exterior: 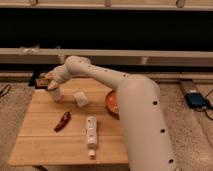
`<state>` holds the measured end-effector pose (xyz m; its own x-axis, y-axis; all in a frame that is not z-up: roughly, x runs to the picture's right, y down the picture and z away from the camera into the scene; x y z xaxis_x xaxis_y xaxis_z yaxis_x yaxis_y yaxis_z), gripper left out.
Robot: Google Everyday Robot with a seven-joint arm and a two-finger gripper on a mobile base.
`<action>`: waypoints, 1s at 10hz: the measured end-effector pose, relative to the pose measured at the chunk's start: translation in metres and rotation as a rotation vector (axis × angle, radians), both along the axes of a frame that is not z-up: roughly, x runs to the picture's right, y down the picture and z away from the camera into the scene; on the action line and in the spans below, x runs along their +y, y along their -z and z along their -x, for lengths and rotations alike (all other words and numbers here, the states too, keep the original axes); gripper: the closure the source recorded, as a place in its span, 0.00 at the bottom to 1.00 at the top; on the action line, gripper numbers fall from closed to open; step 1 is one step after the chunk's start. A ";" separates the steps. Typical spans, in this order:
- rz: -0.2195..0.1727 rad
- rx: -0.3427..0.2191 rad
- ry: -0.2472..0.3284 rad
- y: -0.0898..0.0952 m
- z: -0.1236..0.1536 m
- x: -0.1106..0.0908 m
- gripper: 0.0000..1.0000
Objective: Place the eraser in the ceramic cup
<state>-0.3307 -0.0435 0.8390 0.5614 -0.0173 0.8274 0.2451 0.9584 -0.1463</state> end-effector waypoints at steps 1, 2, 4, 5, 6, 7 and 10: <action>0.004 -0.003 -0.003 -0.001 0.001 0.000 0.24; 0.008 -0.007 -0.006 0.000 0.002 0.000 0.20; 0.013 -0.016 -0.018 0.002 0.004 0.002 0.20; 0.018 -0.018 -0.025 0.002 0.004 0.003 0.20; 0.023 -0.018 -0.029 0.003 0.004 0.005 0.20; 0.026 -0.017 -0.037 0.004 0.002 0.006 0.20; 0.037 -0.006 -0.058 0.008 -0.008 0.013 0.20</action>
<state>-0.3225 -0.0307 0.8306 0.5559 0.0458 0.8300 0.1905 0.9649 -0.1809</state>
